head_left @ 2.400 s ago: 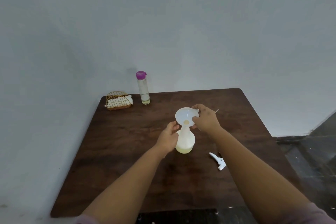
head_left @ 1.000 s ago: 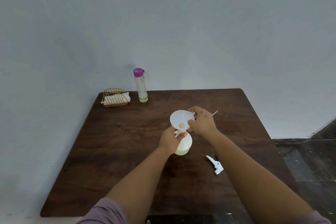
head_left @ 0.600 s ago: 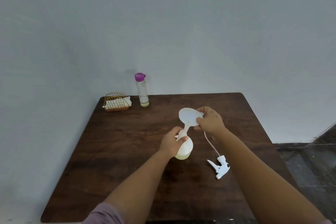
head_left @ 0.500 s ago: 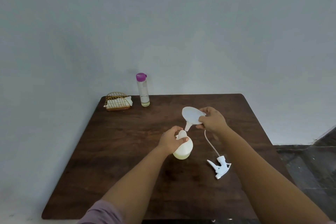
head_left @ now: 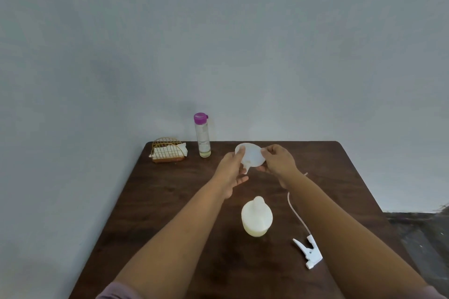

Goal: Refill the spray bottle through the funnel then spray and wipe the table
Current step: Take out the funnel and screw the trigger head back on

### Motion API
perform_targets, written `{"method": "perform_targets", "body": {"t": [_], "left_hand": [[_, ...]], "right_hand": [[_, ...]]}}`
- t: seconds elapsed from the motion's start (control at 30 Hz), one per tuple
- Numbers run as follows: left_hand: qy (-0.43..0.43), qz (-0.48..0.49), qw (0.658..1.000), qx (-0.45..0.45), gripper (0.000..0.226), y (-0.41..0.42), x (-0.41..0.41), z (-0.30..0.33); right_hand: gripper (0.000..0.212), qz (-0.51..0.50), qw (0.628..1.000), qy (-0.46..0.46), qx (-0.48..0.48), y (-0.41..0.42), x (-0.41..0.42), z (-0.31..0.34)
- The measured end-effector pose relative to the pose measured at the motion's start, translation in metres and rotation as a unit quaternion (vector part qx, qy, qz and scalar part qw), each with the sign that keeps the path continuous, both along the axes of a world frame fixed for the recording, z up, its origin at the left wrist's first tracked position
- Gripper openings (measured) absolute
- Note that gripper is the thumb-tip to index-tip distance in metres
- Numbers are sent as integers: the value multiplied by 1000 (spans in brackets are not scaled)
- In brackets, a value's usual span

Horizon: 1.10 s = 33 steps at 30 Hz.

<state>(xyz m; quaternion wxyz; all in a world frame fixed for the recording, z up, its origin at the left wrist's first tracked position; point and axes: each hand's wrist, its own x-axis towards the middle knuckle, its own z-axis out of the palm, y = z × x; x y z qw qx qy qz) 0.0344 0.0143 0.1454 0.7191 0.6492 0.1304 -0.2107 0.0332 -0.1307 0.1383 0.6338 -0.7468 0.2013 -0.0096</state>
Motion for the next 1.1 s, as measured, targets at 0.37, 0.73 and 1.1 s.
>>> {"method": "perform_targets", "body": {"t": [0.37,0.73,1.1], "left_hand": [[-21,8,999,47,32,28,121,-40],[-6,-17,999,35,33,20,217,-106],[-193,-148,919,310,54,29,228,-185]], "right_hand": [[29,6,997,74,-31,8,116,-27],[21,-64,983,78,156,9,206,-92],[15,-22,988,66,-135,17,226,-165]]}}
